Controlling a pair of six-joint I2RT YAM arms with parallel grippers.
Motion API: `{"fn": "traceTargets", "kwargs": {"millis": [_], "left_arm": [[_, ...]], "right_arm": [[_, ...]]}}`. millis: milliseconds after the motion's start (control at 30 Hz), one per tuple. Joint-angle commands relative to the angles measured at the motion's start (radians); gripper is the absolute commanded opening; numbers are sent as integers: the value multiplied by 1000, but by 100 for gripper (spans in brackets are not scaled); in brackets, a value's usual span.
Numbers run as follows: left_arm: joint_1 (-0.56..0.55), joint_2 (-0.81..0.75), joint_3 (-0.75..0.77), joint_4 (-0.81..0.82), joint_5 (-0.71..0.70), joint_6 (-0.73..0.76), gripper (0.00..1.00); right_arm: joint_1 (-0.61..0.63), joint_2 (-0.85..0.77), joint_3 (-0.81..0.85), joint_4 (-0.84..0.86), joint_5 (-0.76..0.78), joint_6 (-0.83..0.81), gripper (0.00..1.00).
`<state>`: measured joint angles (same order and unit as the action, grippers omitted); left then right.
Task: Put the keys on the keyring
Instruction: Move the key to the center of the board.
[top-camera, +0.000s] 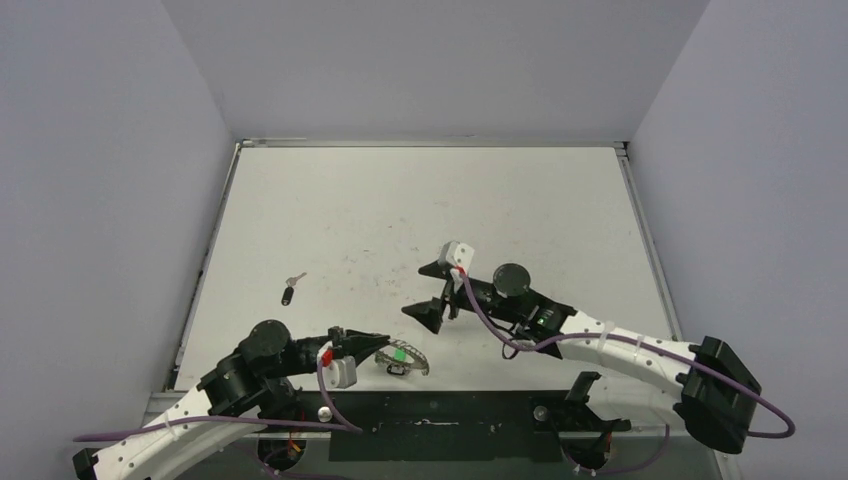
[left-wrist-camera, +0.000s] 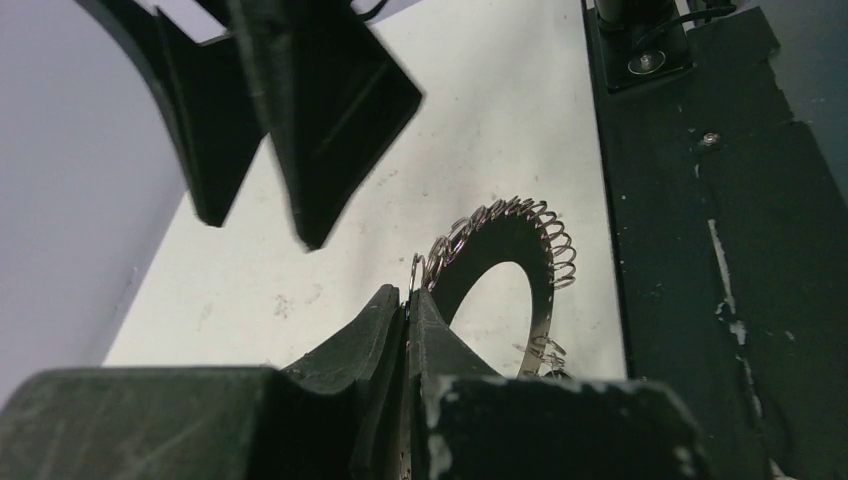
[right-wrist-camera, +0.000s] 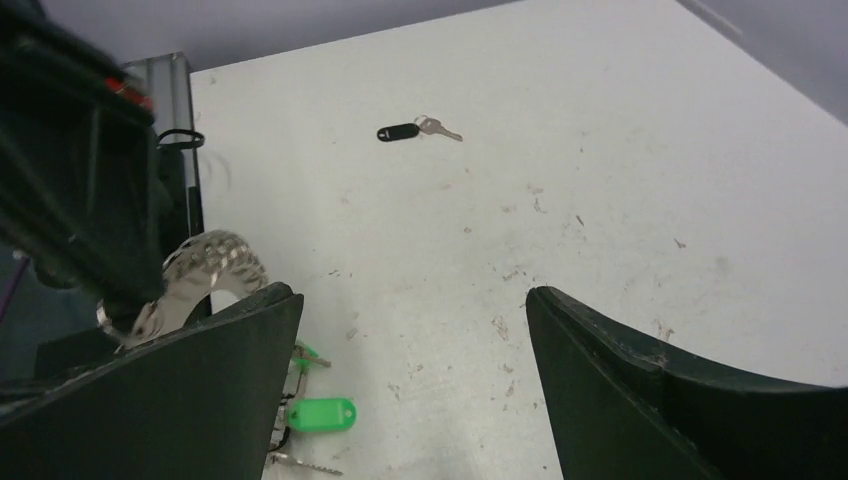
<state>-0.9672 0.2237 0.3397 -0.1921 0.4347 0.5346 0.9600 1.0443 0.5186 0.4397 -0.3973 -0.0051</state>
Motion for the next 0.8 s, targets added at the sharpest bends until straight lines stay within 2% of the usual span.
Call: {"fn": "traceTargets", "kwargs": {"millis": [0, 200, 433, 567, 767], "left_arm": [[-4, 0, 89, -45, -47, -114, 0], [-4, -2, 133, -179, -85, -144, 0], [-4, -47, 152, -292, -76, -147, 0], [-5, -96, 137, -306, -73, -151, 0], [-5, -133, 133, -328, -99, -156, 0]], "right_arm": [[-62, 165, 185, -16, 47, 211, 85], [-99, 472, 434, -73, -22, 320, 83], [-88, 828, 801, -306, 61, 465, 74], [-39, 1024, 1031, -465, 112, 441, 72], [65, 1239, 1294, -576, 268, 356, 56]]}}
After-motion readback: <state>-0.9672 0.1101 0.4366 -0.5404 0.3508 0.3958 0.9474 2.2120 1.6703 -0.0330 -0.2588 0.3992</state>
